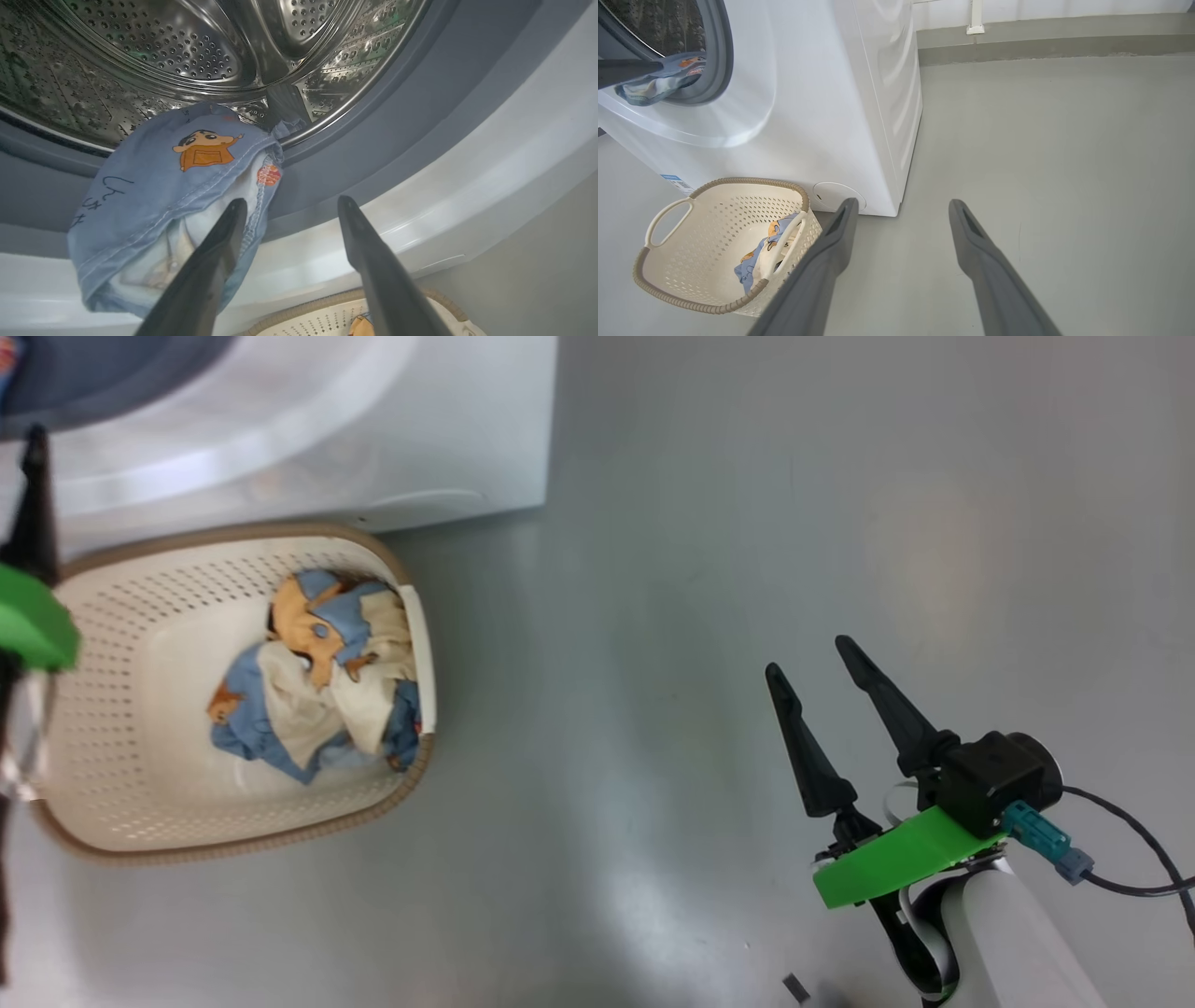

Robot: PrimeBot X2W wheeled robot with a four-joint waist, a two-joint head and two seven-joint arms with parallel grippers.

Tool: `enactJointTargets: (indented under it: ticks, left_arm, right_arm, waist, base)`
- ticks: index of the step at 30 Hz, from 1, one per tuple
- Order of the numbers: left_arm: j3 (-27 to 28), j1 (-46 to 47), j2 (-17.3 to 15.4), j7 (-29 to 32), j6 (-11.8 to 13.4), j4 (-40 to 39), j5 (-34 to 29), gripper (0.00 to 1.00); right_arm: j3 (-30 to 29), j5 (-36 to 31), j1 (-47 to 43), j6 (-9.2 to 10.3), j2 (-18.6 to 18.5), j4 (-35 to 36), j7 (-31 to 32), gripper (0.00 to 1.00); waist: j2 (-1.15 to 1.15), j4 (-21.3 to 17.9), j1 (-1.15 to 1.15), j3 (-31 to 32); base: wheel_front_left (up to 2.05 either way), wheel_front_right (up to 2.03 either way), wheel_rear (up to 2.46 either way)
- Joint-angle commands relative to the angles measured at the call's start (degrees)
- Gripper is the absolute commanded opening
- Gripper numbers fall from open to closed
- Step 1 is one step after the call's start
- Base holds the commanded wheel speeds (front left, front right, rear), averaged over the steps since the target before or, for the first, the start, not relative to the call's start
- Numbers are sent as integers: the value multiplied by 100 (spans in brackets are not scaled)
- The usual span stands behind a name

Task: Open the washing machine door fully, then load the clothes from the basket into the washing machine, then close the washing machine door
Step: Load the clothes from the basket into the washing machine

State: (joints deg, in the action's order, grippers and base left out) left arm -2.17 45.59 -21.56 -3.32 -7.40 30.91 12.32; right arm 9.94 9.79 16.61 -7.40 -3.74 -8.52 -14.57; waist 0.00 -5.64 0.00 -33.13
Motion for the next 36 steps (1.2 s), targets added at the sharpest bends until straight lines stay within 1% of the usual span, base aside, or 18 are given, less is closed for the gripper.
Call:
enactJointTargets:
  ticks: [1, 8, 12, 15, 26, 34, 35, 36]
  left_arm:
    - [104, 241, -373, 132, -9, -2, 15, 100]
    - [-407, 1167, -905, 826, -9, 520, 12, 100]
    - [-546, 1568, -1153, 1076, -8, 794, -21, 100]
    - [-647, 1781, -1321, 1186, 39, 988, -190, 100]
    - [-852, 2308, -1409, 1406, 59, 1646, -309, 100]
    - [-978, 2573, -1388, 1482, 62, 2001, -333, 100]
    - [-987, 2601, -1383, 1498, 61, 2056, -325, 98]
    - [-996, 2628, -1382, 1509, 61, 2105, -321, 74]
  right_arm:
    - [137, 35, -1, -9, 60, 133, -43, 100]
    - [205, 102, 165, -9, 82, 145, -43, 100]
    - [244, 212, 216, -9, 84, 169, -43, 100]
    - [273, 277, 254, -9, 85, 176, -43, 100]
    - [335, 361, 329, -9, 86, 195, -43, 100]
    - [341, 360, 343, -9, 86, 207, -43, 100]
    - [347, 361, 344, -9, 86, 208, -43, 100]
    - [355, 363, 345, -9, 86, 209, -43, 100]
  waist:
    - [0, -167, 0, -199]
    - [0, -342, 0, -419]
    - [0, -422, 0, -497]
    - [0, -479, 0, -532]
    - [0, -601, 0, -623]
    - [0, -635, 0, -652]
    - [0, -639, 0, -654]
    - [0, -642, 0, -655]
  base:
    - [0, 0, 0]
    - [0, 0, 0]
    - [0, 0, 0]
    - [0, 0, 0]
    - [0, 0, 0]
    - [0, 0, 0]
    - [0, 0, 0]
    - [0, 0, 0]
